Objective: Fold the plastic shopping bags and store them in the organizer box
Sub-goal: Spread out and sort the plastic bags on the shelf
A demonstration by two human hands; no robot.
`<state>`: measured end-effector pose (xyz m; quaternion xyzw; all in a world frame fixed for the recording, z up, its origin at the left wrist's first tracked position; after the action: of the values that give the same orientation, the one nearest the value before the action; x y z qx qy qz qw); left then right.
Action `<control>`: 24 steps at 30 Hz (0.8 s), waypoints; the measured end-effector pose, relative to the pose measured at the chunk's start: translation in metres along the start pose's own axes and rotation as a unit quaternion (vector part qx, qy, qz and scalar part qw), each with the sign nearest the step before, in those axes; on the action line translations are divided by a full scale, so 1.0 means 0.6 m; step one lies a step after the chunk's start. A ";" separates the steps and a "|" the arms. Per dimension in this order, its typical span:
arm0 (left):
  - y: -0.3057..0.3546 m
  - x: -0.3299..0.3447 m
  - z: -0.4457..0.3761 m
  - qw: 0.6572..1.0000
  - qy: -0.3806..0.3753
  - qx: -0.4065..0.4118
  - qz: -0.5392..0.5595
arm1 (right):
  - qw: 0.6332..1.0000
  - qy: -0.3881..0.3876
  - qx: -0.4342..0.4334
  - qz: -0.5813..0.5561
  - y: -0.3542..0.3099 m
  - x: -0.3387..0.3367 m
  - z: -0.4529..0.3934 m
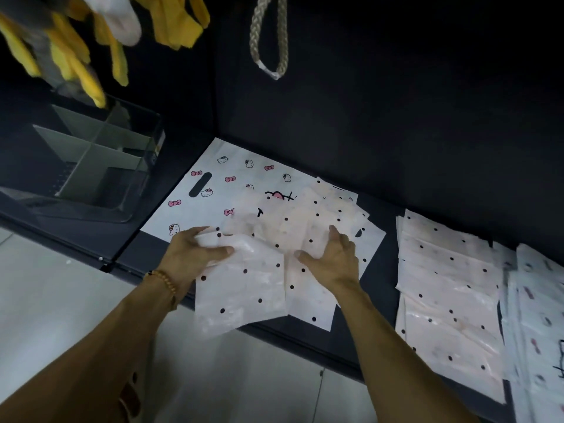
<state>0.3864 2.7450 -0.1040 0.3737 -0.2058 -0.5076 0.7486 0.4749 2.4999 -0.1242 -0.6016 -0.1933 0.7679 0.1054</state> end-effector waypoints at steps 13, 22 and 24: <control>-0.011 -0.016 0.022 0.994 0.011 -0.032 0.104 | 0.940 0.002 0.061 -0.337 0.002 -0.007 -0.013; 0.021 0.000 0.018 0.985 0.072 -0.049 0.150 | 0.821 0.099 0.148 -0.543 -0.022 -0.115 0.023; 0.020 0.004 0.026 0.982 0.077 -0.057 0.163 | 0.785 0.095 0.182 -0.585 -0.038 -0.127 0.032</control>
<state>0.3838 2.7400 -0.0849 0.3296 -0.1760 -0.3592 0.8552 0.4741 2.4873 -0.0435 -0.4127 -0.3538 0.5192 0.6595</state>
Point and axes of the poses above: each hand's wrist, its own z-axis away from the middle knuckle, its own x-axis out of the palm, y = z × x, the point moved 1 cm from there along -z, towards the middle knuckle, and after that the axes turned 9 degrees about -x, right-handed, at the moved point
